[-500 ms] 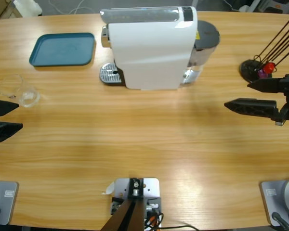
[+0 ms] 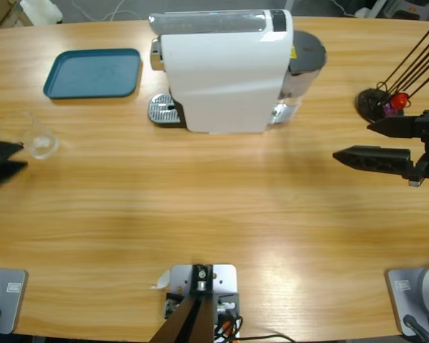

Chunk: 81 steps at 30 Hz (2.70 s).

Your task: Pour coffee

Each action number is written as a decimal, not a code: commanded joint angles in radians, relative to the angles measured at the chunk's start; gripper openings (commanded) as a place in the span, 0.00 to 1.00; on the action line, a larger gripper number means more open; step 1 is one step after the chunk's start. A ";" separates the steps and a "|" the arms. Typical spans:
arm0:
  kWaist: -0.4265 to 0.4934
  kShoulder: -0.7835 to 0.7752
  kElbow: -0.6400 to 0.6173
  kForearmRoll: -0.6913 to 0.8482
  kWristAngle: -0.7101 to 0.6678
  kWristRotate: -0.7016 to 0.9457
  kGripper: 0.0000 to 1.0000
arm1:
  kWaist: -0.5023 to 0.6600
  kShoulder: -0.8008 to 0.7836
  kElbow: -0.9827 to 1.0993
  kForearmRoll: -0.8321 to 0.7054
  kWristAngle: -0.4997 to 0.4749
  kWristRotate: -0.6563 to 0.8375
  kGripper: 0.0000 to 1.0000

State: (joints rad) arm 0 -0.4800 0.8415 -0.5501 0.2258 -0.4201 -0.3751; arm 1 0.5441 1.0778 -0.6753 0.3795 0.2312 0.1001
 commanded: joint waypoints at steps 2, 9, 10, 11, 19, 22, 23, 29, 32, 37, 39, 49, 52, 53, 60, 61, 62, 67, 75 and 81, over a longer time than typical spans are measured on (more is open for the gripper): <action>0.048 0.471 -0.375 -0.024 -0.148 -0.189 0.98 | -0.009 0.030 0.012 0.006 0.013 0.010 1.00; 0.049 0.675 -0.503 -0.109 -0.155 -0.331 0.97 | -0.009 0.024 0.014 0.003 0.013 0.009 1.00; 0.041 0.703 -0.524 -0.109 -0.159 -0.349 0.97 | -0.009 0.024 0.015 0.002 0.012 0.009 1.00; 0.032 0.738 -0.547 -0.109 -0.174 -0.367 0.97 | -0.009 0.025 0.015 0.001 0.013 0.009 1.00; 0.035 0.915 -0.641 -0.111 -0.241 -0.374 0.97 | -0.011 0.025 0.017 -0.001 0.005 0.007 1.00; 0.035 0.935 -0.655 -0.111 -0.246 -0.372 0.97 | -0.016 0.028 0.016 -0.002 0.005 0.007 1.00; 0.035 0.939 -0.662 -0.111 -0.244 -0.370 0.96 | -0.017 0.030 0.017 -0.002 0.006 0.007 1.00; 0.035 0.977 -0.706 -0.111 -0.272 -0.368 0.51 | -0.027 0.036 0.017 -0.005 0.007 0.001 1.00; 0.035 0.976 -0.701 -0.110 -0.284 -0.366 0.08 | -0.027 0.038 0.018 -0.008 0.008 0.000 1.00; 0.035 0.962 -0.689 -0.109 -0.289 -0.364 0.00 | -0.027 0.039 0.020 -0.012 0.008 -0.001 1.00; 0.036 0.947 -0.678 -0.109 -0.289 -0.363 0.00 | -0.027 0.040 0.020 -0.013 0.008 -0.002 1.00; 0.043 0.887 -0.644 -0.108 -0.292 -0.361 0.00 | -0.027 0.048 0.022 -0.017 0.010 -0.002 1.00; 0.041 0.873 -0.648 -0.108 -0.294 -0.361 0.00 | -0.027 0.051 0.022 -0.017 0.010 -0.002 1.00; 0.040 0.867 -0.655 -0.108 -0.294 -0.362 0.00 | -0.027 0.051 0.022 -0.017 0.010 -0.002 1.00; -0.023 0.865 -0.865 -0.061 -0.282 -0.374 0.00 | -0.027 0.050 0.023 -0.019 0.010 -0.002 1.00; -0.030 0.872 -0.897 -0.048 -0.282 -0.377 0.00 | -0.027 0.049 0.023 -0.019 0.010 -0.002 1.00; -0.036 0.877 -0.925 -0.036 -0.284 -0.379 0.00 | -0.027 0.048 0.023 -0.019 0.010 -0.002 1.00; -0.053 0.887 -0.969 -0.039 -0.290 -0.379 0.00 | -0.027 0.046 0.025 -0.019 0.009 -0.002 1.00; -0.144 0.767 -0.800 -0.105 -0.331 0.172 0.99 | -0.057 -0.037 0.035 -0.091 -0.232 -0.023 1.00; -0.201 0.502 -0.430 -0.072 -0.099 0.386 0.99 | -0.385 0.017 -0.068 -0.096 -0.324 -0.029 0.97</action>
State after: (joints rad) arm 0 -0.6256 1.5941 -1.3106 0.1280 -0.7192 -0.1513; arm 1 0.4211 1.0672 -0.6821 0.2997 0.0095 0.0849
